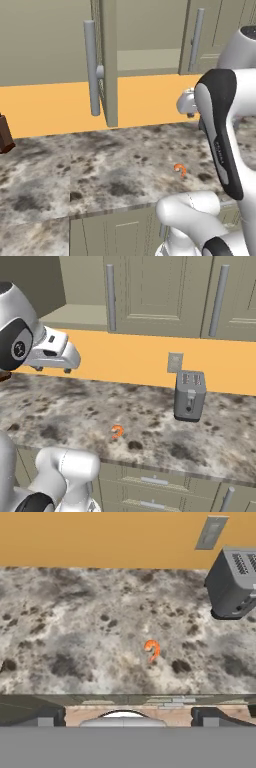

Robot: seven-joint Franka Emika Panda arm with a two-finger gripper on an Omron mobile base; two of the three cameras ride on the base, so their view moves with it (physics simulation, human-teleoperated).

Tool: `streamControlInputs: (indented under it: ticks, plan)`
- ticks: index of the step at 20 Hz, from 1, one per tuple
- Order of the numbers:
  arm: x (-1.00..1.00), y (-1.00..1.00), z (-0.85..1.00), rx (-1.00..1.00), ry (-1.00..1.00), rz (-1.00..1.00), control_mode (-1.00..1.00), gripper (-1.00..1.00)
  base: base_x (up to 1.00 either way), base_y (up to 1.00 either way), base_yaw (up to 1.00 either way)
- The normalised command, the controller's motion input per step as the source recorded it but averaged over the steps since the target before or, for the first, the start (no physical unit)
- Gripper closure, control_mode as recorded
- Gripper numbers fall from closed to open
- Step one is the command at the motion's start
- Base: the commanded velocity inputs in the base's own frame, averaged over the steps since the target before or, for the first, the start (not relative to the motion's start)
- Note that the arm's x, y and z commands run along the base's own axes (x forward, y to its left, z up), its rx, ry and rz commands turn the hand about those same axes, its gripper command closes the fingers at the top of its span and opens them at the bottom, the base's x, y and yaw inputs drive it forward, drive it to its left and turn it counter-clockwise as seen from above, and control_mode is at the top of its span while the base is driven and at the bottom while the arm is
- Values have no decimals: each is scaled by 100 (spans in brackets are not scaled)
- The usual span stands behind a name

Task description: Retrieve the tupperware from the cabinet, then place the raw meat into the tupperware to avoid contamination.

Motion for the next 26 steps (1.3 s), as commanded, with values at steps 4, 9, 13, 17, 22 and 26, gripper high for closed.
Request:
streamControlInputs:
  ticks: [4,9,13,17,22,26]
  plan:
    - [-4,-36,27,-14,-23,1,-100,-100,0,0,0]
    - [0,-14,57,0,-21,-2,-100,-100,0,0,0]
    - [30,-30,66,6,-12,-4,-100,-100,0,0,0]
    - [41,-27,63,6,-13,-5,-100,-100,0,0,0]
    - [51,-13,52,6,-16,-6,-100,-100,0,0,0]
    - [60,-3,19,6,-13,-3,-100,-100,0,0,0]
